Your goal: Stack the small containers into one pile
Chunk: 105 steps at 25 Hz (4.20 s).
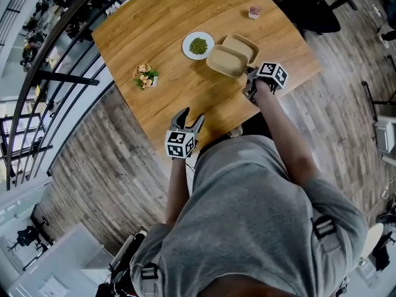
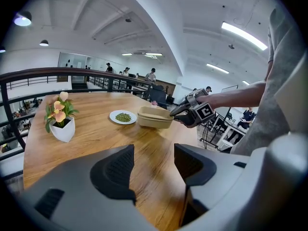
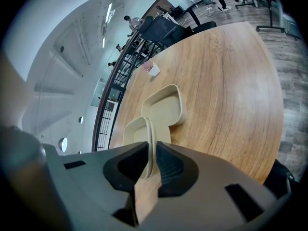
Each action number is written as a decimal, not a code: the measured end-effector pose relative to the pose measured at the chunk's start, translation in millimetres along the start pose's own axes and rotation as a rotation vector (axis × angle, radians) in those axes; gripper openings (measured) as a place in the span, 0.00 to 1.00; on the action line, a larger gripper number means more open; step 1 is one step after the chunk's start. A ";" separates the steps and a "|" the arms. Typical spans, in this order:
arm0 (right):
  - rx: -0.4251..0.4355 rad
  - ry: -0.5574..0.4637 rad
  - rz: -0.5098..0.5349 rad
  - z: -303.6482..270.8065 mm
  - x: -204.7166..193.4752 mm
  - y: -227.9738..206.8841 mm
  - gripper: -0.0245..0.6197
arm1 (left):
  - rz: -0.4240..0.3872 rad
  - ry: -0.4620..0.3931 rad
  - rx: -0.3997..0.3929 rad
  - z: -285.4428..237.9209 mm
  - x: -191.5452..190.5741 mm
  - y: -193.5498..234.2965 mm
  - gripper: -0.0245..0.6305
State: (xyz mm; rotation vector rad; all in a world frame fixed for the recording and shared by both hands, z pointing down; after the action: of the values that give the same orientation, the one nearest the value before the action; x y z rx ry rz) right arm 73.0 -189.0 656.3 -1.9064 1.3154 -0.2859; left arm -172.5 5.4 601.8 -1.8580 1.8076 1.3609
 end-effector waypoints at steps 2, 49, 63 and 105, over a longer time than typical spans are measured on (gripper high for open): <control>0.010 0.005 -0.001 -0.7 5.2 0.6 0.12 | 0.003 -0.006 0.004 -4.4 4.0 -2.3 0.45; 0.073 0.041 -0.083 -10.0 103.1 -44.4 0.12 | 0.006 0.045 0.028 -96.5 52.4 -58.9 0.45; 0.056 0.085 -0.052 -29.1 93.7 -55.2 0.12 | 0.036 0.049 0.071 -90.7 51.2 -47.5 0.45; 0.392 -0.001 1.033 34.1 130.0 -23.3 0.05 | 0.056 -0.068 0.058 -159.5 91.9 -80.8 0.21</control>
State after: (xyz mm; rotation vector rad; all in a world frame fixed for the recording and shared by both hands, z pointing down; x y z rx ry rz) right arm 165.6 -282.0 619.2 -0.7450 1.8828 0.0015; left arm -46.4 -150.6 588.9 -1.7230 1.8577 1.3580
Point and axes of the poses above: the fingertips, and each gripper's own axes: z backward along the fingers, y to its left, x out of its top, the point moved 4 cm from there along z, backward along the fingers, and after that the axes turned 12 degrees about z, right-handed, at the moved point
